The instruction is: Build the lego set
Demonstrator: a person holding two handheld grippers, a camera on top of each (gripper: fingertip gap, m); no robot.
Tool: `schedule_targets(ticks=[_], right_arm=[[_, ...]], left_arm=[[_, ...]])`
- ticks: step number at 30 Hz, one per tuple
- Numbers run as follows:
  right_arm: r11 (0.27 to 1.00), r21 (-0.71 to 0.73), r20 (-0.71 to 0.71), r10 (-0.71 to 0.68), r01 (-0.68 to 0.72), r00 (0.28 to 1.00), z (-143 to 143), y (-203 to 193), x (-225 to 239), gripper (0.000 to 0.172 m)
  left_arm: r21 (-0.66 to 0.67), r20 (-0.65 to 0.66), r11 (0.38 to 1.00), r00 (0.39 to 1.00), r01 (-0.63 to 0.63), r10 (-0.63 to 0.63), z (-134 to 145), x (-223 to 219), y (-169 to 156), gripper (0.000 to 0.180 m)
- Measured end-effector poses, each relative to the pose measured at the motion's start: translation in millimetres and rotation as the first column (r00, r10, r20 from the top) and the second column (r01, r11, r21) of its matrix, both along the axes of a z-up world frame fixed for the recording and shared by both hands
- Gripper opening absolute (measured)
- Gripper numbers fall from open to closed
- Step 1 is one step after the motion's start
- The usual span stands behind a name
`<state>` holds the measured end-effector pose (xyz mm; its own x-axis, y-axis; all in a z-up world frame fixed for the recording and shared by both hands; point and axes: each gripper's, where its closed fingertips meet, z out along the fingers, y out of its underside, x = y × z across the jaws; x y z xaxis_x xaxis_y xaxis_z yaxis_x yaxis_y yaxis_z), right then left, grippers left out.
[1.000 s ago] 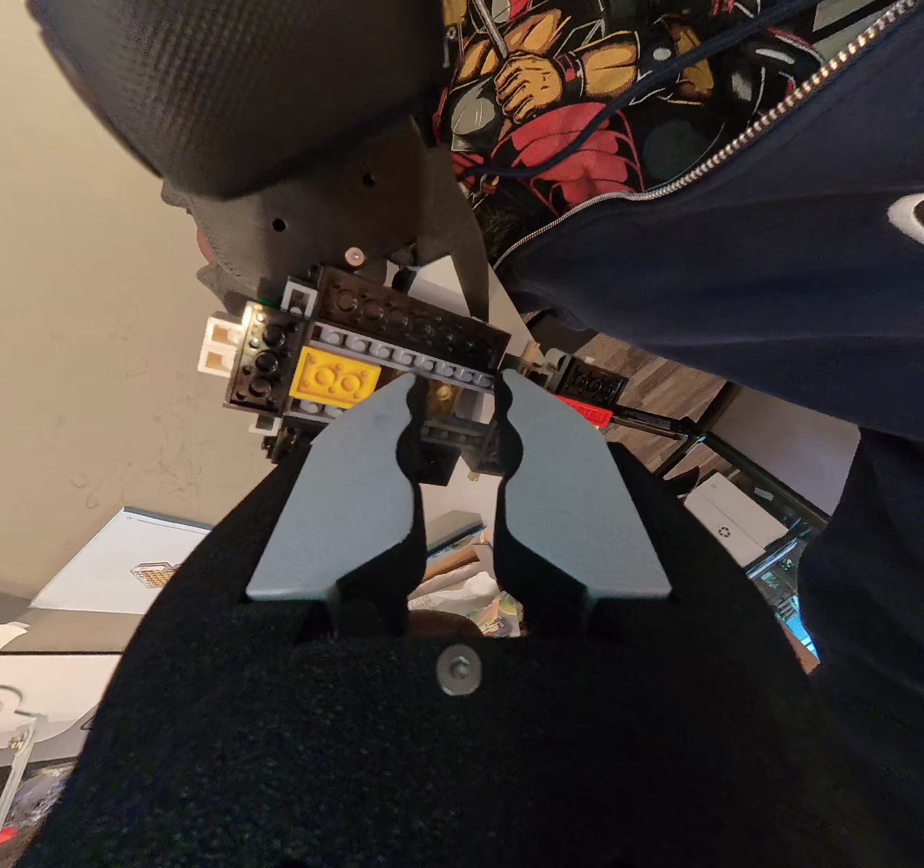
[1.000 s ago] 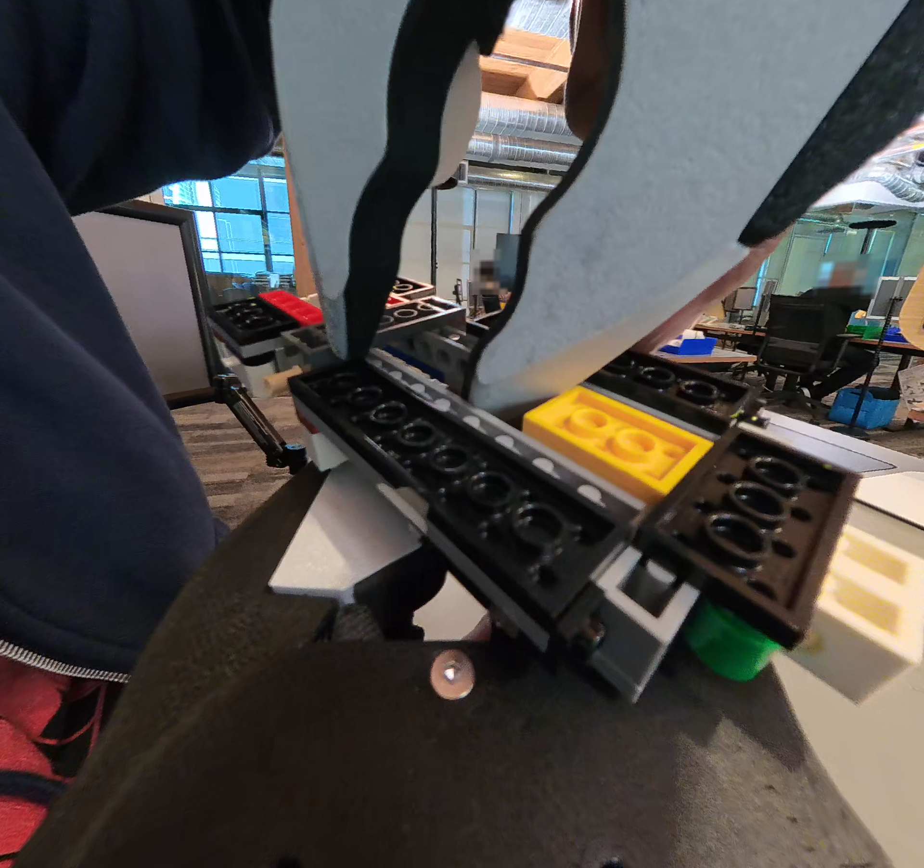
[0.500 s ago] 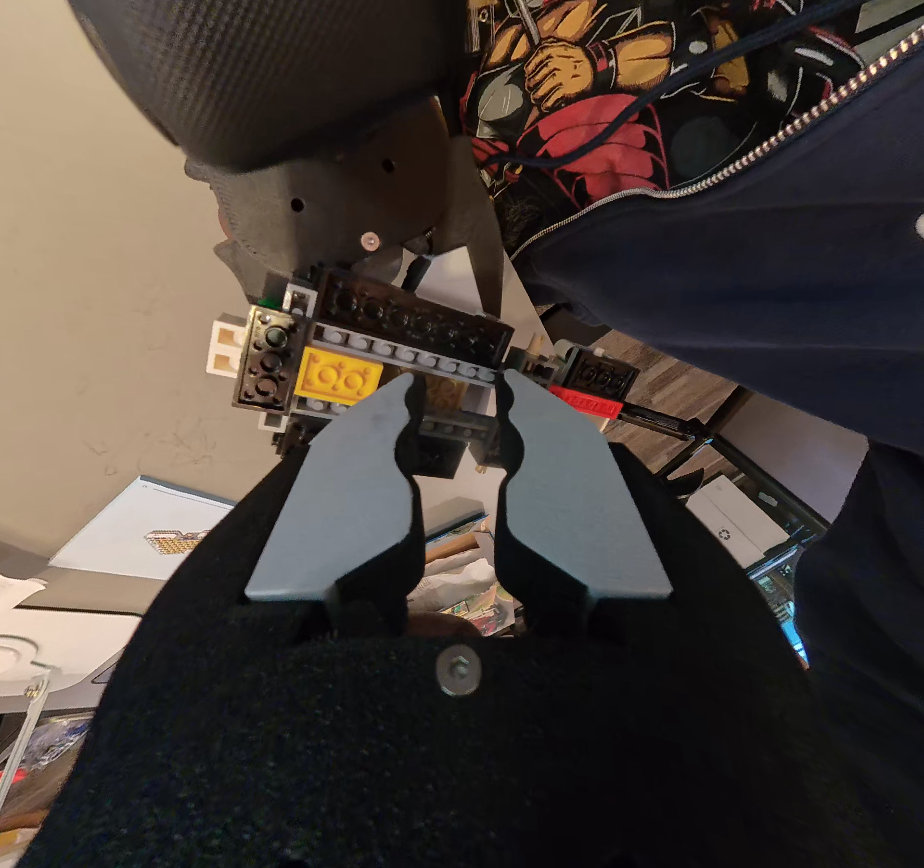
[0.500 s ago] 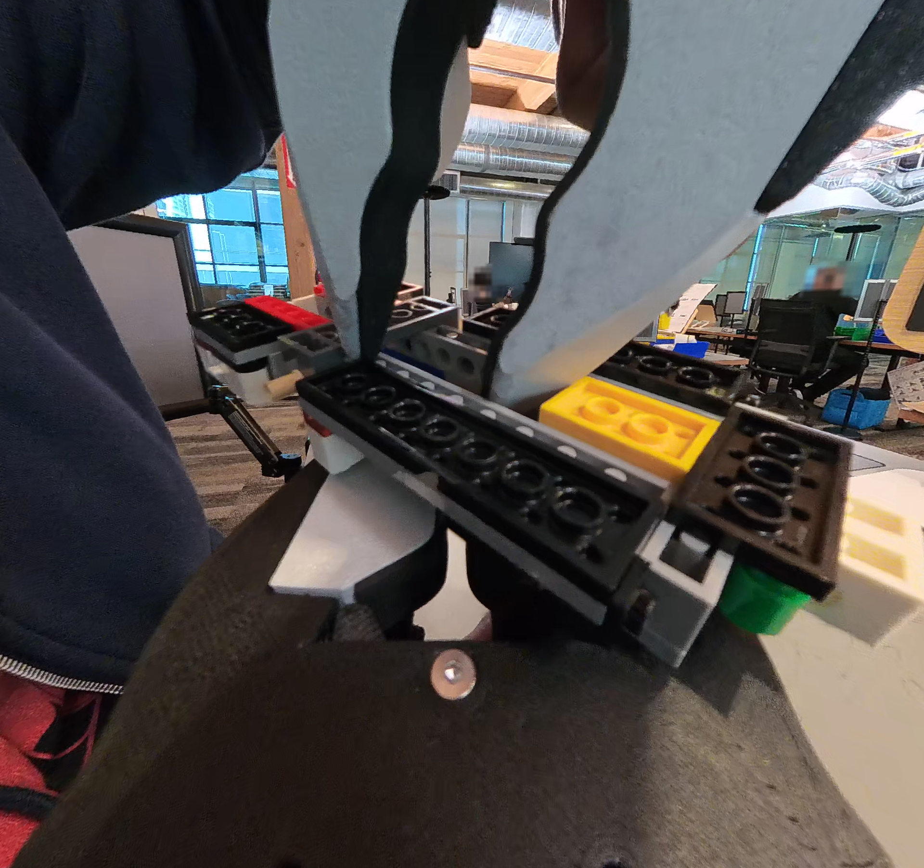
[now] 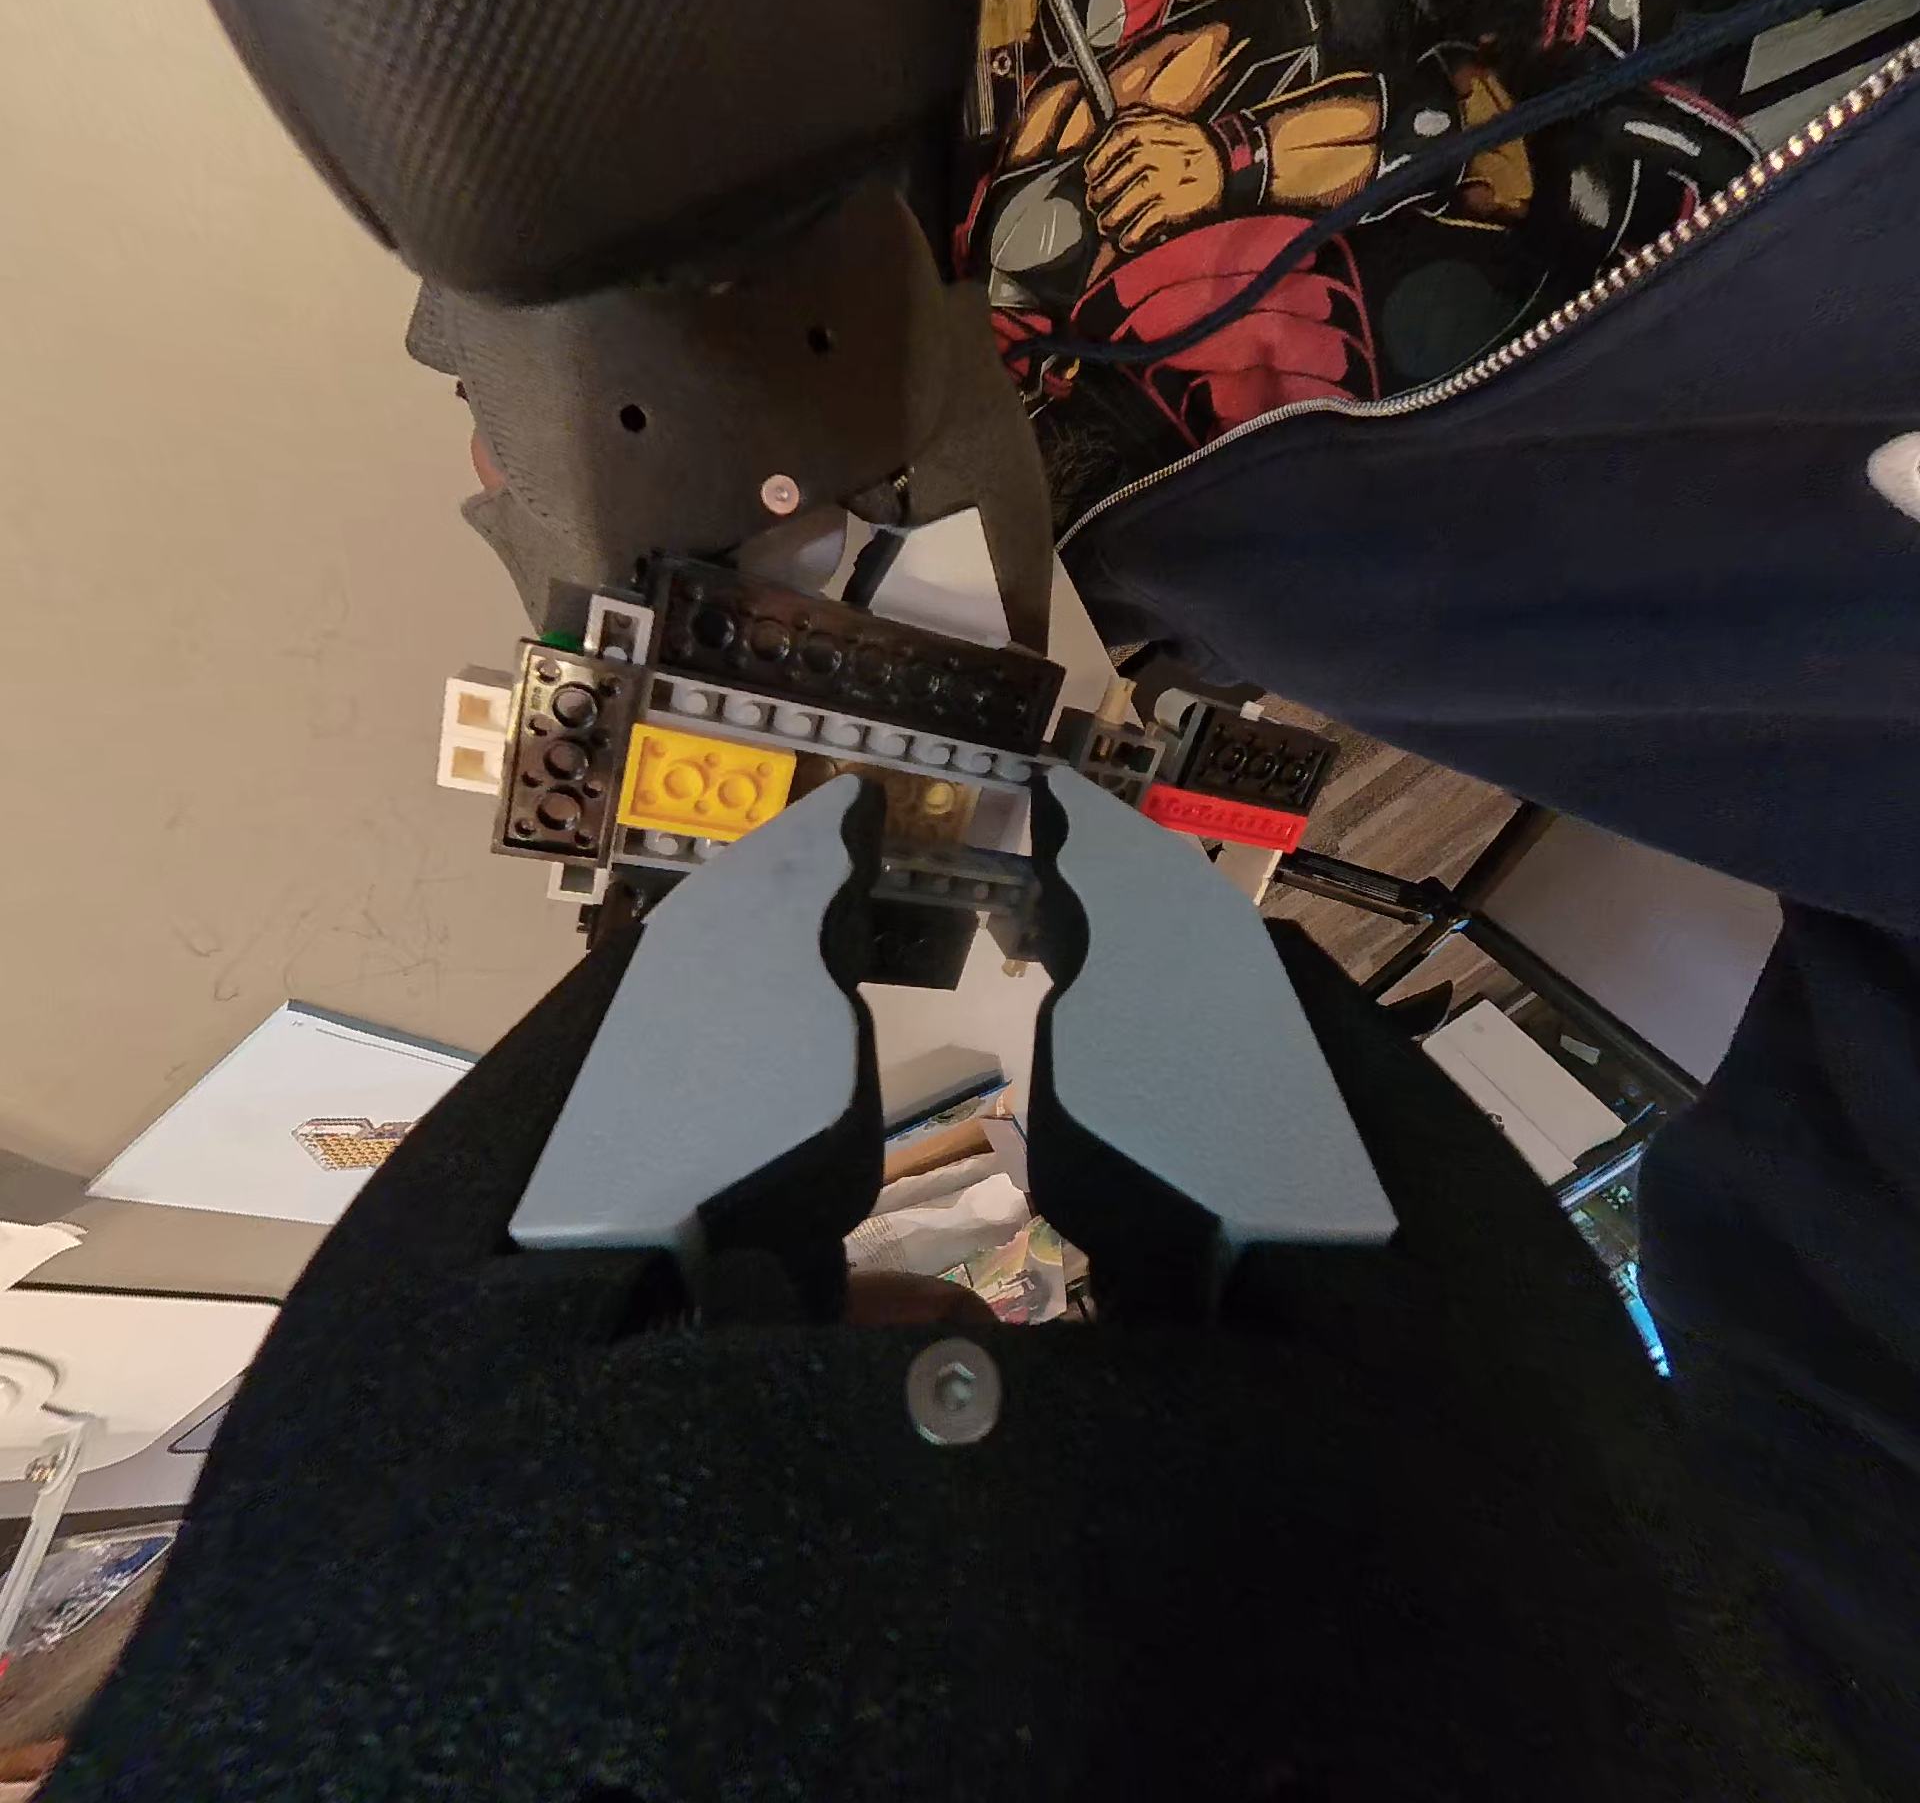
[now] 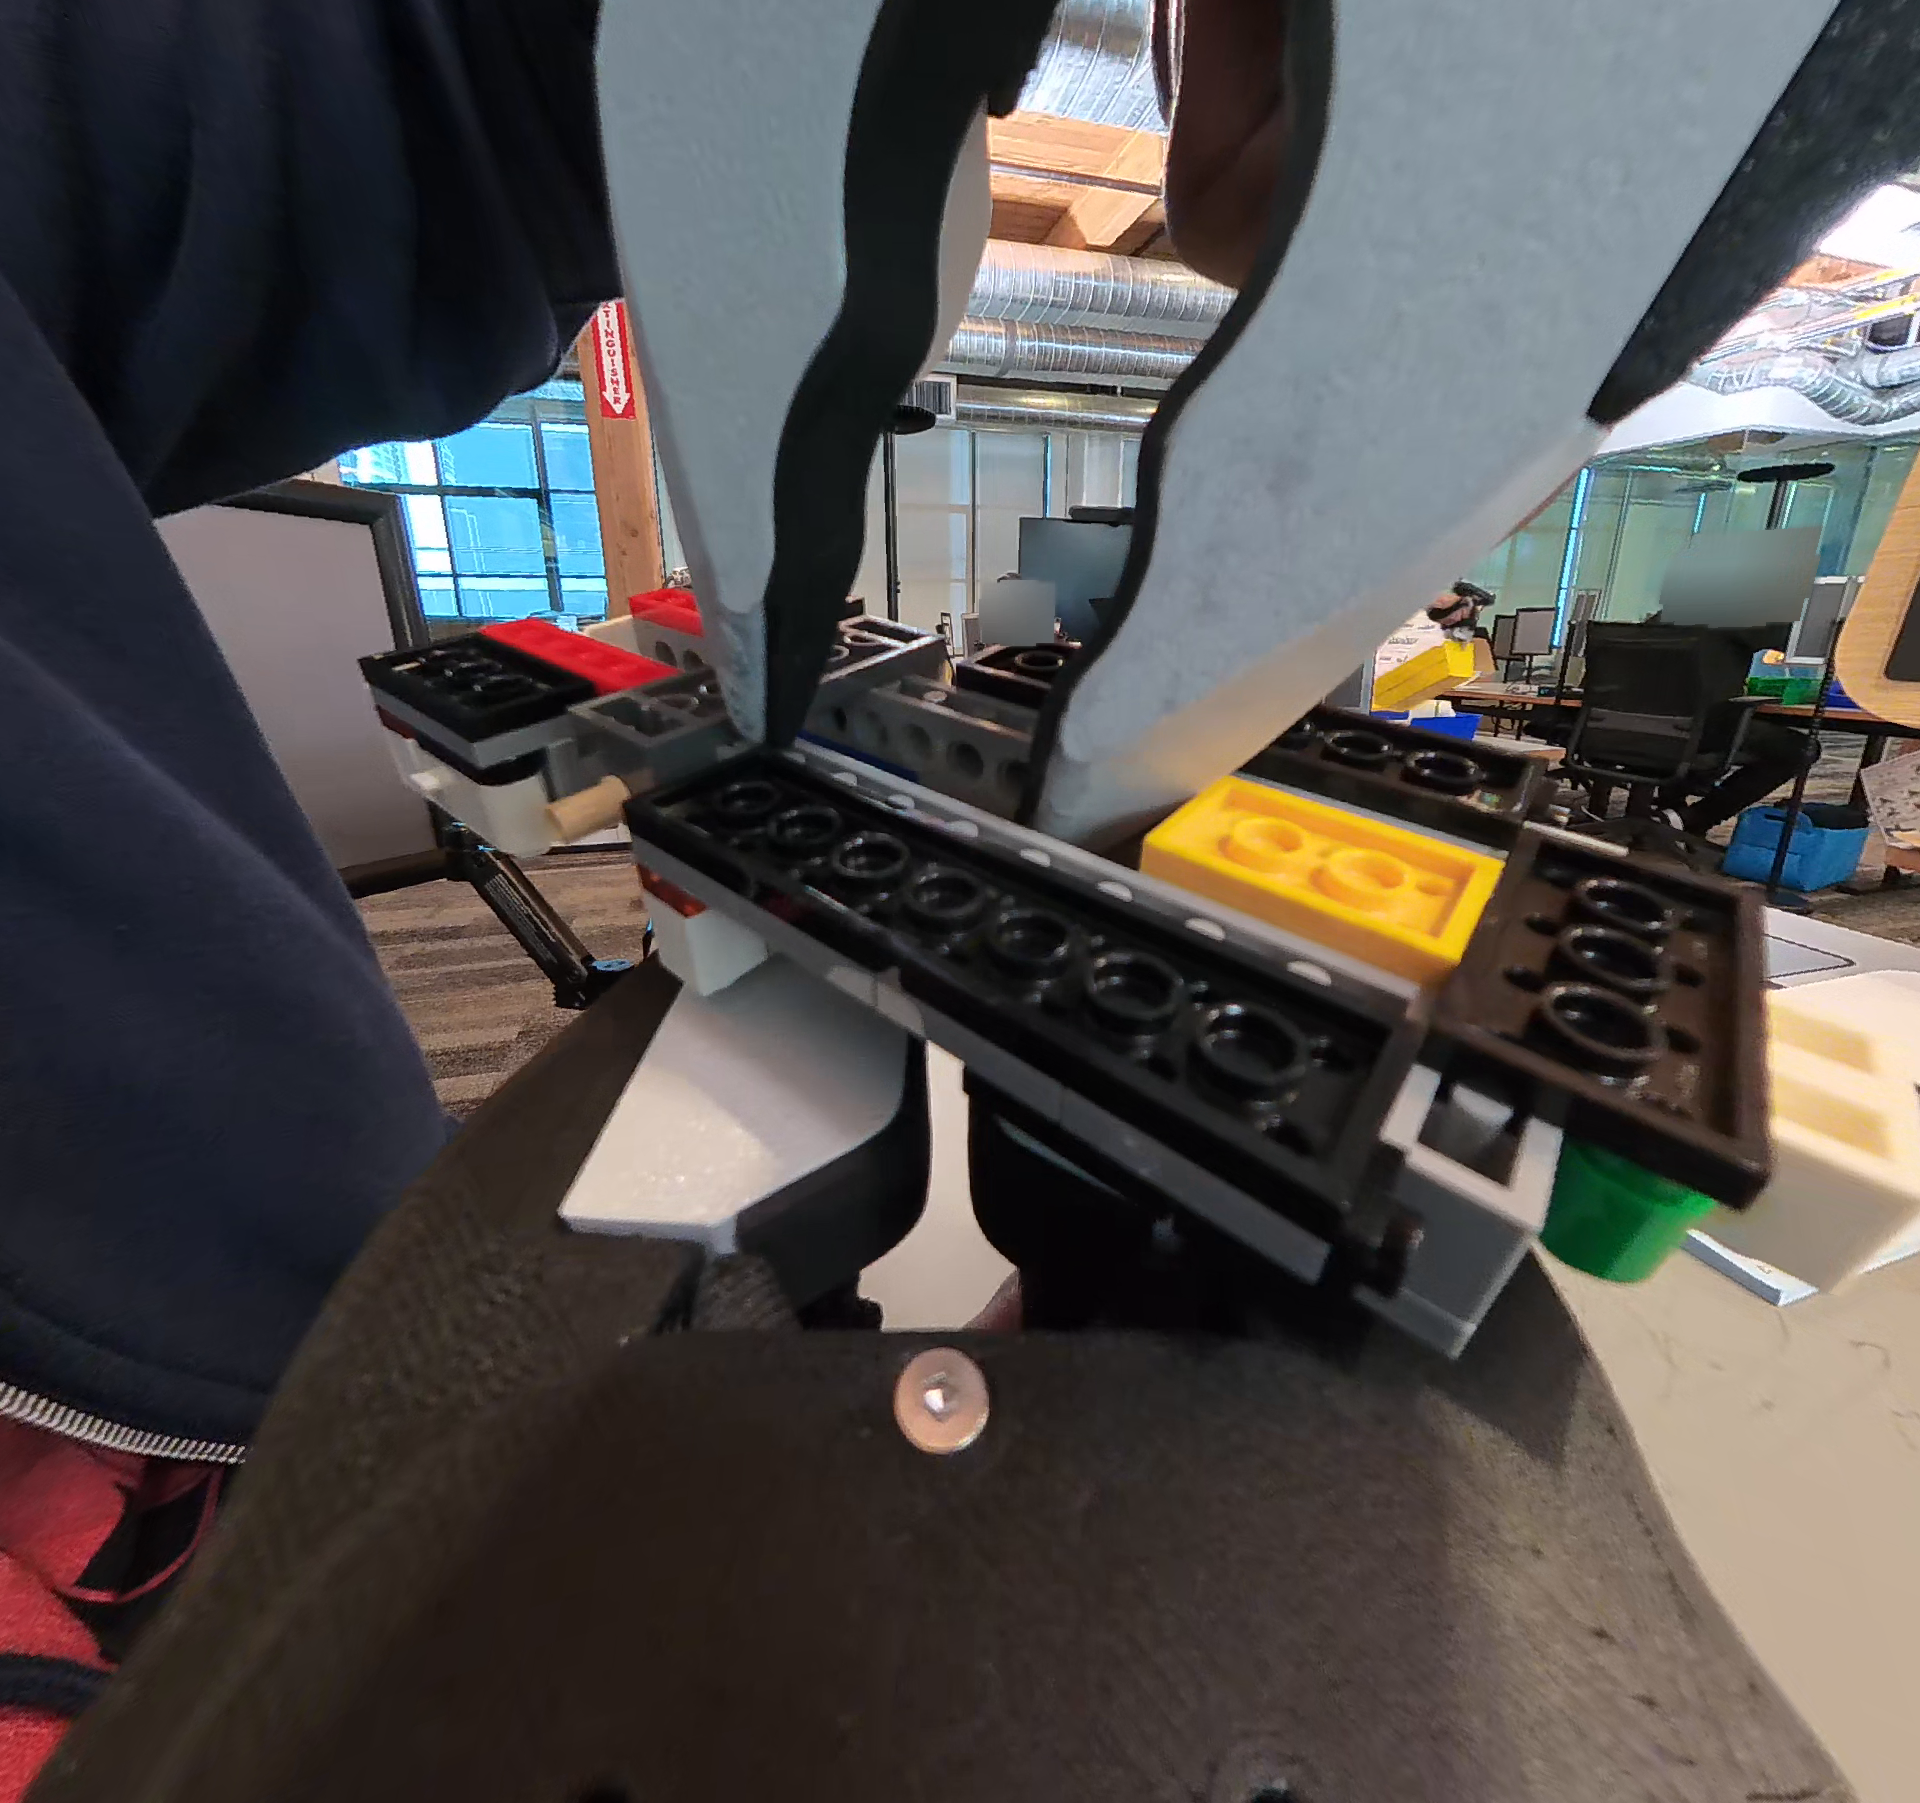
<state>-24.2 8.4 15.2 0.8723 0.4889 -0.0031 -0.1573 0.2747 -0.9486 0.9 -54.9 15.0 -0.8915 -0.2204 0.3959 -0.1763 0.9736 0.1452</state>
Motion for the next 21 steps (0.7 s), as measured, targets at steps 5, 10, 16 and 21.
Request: schedule_targets(ticks=[5,10,16,21], right_arm=[[1.0,-0.002,-0.011,0.009,-0.009,1.0,0.1,-0.3,0.3,0.024],[1.0,0.001,-0.013,0.008,-0.008,1.0,0.6,-0.7,0.5,0.0],[1.0,0.001,-0.003,0.0,0.0,1.0,0.3,-0.6,0.3,0.0],[1.0,0.003,-0.01,-0.003,0.003,1.0,0.7,-1.2,1.9,0.0]], left_arm=[[-0.003,0.008,1.0,1.0,-0.007,0.007,1.0,2.6,3.6,0.027],[-0.027,0.032,0.999,0.999,-0.029,0.03,1.3,7.7,6.1,0.026],[-0.051,0.052,0.998,0.998,-0.026,0.029,0.9,7.8,6.2,0.026],[-0.075,0.089,0.997,0.996,-0.015,0.022,0.7,8.7,4.5,0.026]])
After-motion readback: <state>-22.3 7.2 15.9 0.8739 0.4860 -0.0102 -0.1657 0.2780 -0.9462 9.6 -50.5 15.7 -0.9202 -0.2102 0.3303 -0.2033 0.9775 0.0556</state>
